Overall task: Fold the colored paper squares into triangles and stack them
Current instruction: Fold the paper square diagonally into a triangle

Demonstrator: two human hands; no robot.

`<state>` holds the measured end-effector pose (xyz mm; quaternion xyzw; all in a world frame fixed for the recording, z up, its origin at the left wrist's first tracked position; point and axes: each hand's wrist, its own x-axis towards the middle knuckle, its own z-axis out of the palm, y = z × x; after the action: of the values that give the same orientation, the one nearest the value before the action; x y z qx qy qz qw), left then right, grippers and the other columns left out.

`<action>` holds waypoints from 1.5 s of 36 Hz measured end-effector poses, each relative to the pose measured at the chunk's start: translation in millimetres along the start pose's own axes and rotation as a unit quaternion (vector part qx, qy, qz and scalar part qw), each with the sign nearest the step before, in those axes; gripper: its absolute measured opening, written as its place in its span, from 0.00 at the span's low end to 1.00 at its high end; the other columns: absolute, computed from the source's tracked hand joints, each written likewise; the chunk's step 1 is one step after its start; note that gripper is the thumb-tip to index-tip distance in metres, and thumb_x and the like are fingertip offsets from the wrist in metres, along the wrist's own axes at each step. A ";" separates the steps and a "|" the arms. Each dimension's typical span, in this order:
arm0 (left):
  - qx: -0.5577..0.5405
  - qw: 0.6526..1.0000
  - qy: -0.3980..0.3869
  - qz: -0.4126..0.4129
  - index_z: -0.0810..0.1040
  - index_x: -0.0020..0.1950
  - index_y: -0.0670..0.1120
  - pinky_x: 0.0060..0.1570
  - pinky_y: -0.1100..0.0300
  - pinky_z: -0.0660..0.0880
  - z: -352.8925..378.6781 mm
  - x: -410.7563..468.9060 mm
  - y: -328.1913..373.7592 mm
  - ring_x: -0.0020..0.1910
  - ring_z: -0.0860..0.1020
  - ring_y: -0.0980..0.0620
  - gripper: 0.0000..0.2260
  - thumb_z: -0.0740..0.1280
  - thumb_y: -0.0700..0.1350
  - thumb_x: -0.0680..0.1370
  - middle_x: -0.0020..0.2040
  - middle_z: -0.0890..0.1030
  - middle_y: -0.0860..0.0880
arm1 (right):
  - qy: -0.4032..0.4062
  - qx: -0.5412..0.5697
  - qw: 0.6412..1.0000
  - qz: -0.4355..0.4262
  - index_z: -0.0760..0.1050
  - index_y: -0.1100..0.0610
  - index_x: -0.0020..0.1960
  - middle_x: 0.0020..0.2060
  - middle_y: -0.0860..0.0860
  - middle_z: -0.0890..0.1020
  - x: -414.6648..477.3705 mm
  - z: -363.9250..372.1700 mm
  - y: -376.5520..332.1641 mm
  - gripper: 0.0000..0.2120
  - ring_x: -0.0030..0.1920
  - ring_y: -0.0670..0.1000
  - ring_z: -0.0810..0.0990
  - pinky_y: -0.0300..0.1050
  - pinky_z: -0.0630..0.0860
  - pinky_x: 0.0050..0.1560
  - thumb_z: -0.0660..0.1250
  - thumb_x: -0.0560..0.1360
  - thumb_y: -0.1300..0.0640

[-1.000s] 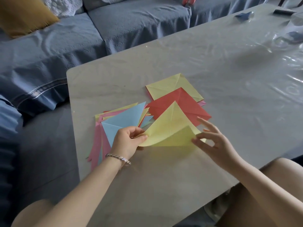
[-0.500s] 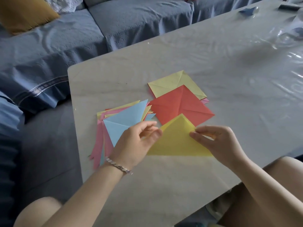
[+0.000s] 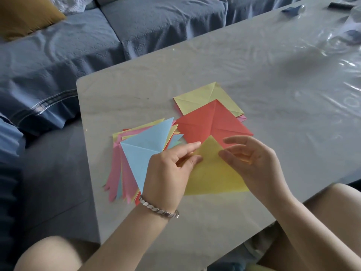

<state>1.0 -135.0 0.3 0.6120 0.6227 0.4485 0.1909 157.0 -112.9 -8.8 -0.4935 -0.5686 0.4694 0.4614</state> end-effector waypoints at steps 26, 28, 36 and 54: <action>-0.026 0.999 -0.005 -0.027 0.84 0.46 0.47 0.38 0.79 0.69 -2.0 -3.0 6.7 0.34 0.77 0.68 0.09 0.75 0.39 0.67 0.39 0.84 0.55 | 0.029 0.051 0.996 0.065 0.82 0.50 0.39 0.33 0.42 0.84 -4.2 4.6 -4.7 0.08 0.34 0.39 0.80 0.30 0.74 0.37 0.72 0.69 0.63; -0.024 0.999 -0.007 -0.025 0.84 0.46 0.46 0.39 0.79 0.69 -2.2 -3.1 6.1 0.35 0.77 0.68 0.09 0.74 0.39 0.67 0.38 0.84 0.54 | 0.029 0.049 0.996 0.066 0.81 0.50 0.39 0.33 0.42 0.84 -3.3 4.4 -4.4 0.08 0.34 0.39 0.80 0.29 0.74 0.37 0.72 0.68 0.63; -0.034 0.993 -0.049 -0.106 0.83 0.47 0.50 0.40 0.75 0.71 -2.9 0.8 7.6 0.34 0.77 0.62 0.10 0.75 0.41 0.68 0.34 0.80 0.60 | -0.033 -0.037 0.999 0.014 0.80 0.47 0.36 0.31 0.37 0.82 7.0 -2.3 -3.8 0.12 0.33 0.37 0.79 0.27 0.73 0.39 0.73 0.68 0.65; 0.003 0.951 0.020 -0.309 0.80 0.36 0.46 0.38 0.62 0.72 48.7 8.5 -57.0 0.35 0.77 0.51 0.05 0.72 0.45 0.71 0.31 0.79 0.52 | -0.227 -0.454 0.827 -0.242 0.82 0.55 0.50 0.53 0.48 0.82 -11.2 -5.0 80.6 0.18 0.57 0.50 0.80 0.51 0.77 0.56 0.55 0.76 0.51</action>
<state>4.1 -102.6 -67.7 0.3814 0.7862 0.3778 0.3061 173.3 -117.8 -88.6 -0.3733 -0.9075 0.1306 0.1416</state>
